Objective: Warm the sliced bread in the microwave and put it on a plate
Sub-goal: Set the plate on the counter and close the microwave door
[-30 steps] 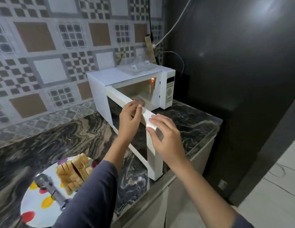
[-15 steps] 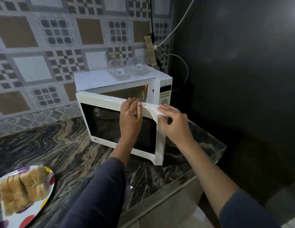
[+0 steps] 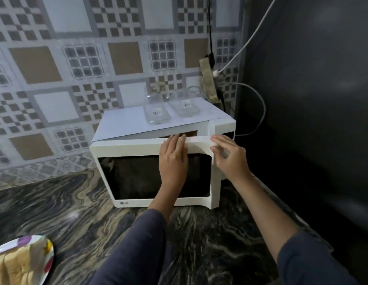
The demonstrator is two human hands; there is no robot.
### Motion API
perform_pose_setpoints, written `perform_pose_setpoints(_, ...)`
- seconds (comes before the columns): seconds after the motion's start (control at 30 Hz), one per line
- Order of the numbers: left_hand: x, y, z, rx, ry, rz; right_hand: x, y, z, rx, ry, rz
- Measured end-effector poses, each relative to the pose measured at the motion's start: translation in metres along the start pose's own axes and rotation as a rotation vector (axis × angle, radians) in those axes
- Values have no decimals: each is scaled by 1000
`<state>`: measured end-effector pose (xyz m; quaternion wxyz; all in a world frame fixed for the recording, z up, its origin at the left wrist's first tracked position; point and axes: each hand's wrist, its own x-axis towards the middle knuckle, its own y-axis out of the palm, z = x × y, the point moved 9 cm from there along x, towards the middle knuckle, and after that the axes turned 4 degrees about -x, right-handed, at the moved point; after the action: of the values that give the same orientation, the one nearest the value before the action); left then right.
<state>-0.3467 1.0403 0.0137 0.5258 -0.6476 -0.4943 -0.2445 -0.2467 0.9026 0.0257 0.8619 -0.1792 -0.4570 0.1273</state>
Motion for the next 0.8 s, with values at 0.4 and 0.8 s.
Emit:
perform_pose_setpoints(0.4, 27, 43, 29, 179, 15, 64, 57, 46, -43, 116, -97, 46)
perform_pose_setpoints(0.8, -55, 82, -1, -221, -547, -94, 84, 62, -81, -338, -249, 511)
